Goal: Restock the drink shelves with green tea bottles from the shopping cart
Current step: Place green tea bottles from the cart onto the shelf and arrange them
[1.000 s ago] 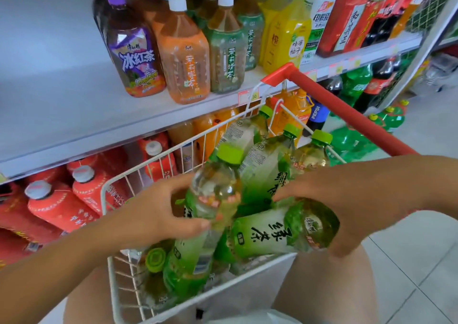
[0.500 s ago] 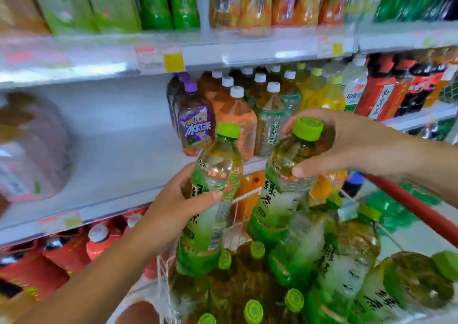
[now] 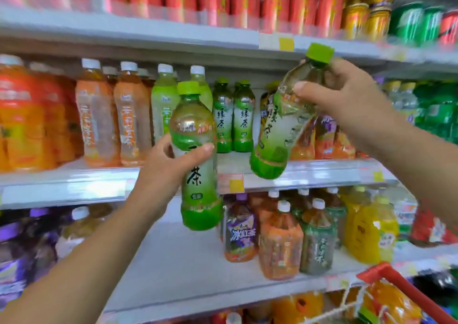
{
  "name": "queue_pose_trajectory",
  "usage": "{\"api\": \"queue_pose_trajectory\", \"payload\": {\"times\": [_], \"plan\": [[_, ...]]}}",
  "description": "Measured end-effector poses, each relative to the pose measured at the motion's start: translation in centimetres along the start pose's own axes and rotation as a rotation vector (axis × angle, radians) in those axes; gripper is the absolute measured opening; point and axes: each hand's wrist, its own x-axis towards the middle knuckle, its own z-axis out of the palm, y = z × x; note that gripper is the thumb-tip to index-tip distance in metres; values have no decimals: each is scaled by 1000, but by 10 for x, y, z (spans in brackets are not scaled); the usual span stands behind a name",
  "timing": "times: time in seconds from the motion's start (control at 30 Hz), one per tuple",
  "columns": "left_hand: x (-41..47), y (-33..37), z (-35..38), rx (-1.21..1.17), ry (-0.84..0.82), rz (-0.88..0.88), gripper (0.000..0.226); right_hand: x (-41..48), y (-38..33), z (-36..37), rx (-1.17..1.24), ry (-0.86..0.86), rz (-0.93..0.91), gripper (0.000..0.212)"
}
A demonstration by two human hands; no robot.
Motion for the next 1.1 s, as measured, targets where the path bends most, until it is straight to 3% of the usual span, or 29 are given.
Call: {"api": "queue_pose_trajectory", "payload": {"times": [0.17,0.43,0.57,0.7,0.83,0.97,1.1], "plan": [[37,8,-21,39,64,35,41,49,9,33,-23,12,-48,35],[53,-7,-26,36,66,-11,41,88,46,80,-64,-122,88,28],[58,-22,-27,-51,46,-73,48,94,63,102,-5,-48,189,56],[63,-33,-30,-85,74,-79,42,90,84,117,33,-39,227,65],[63,-37,-28,-91,70,-67,30,65,111,134,-130,-117,308,111],[62,-40,-27,-50,61,-34,22,61,125,142,-142,-93,386,77],[61,-41,-26,-35,59,-8,30,74,130,141,-60,-179,412,77]]}}
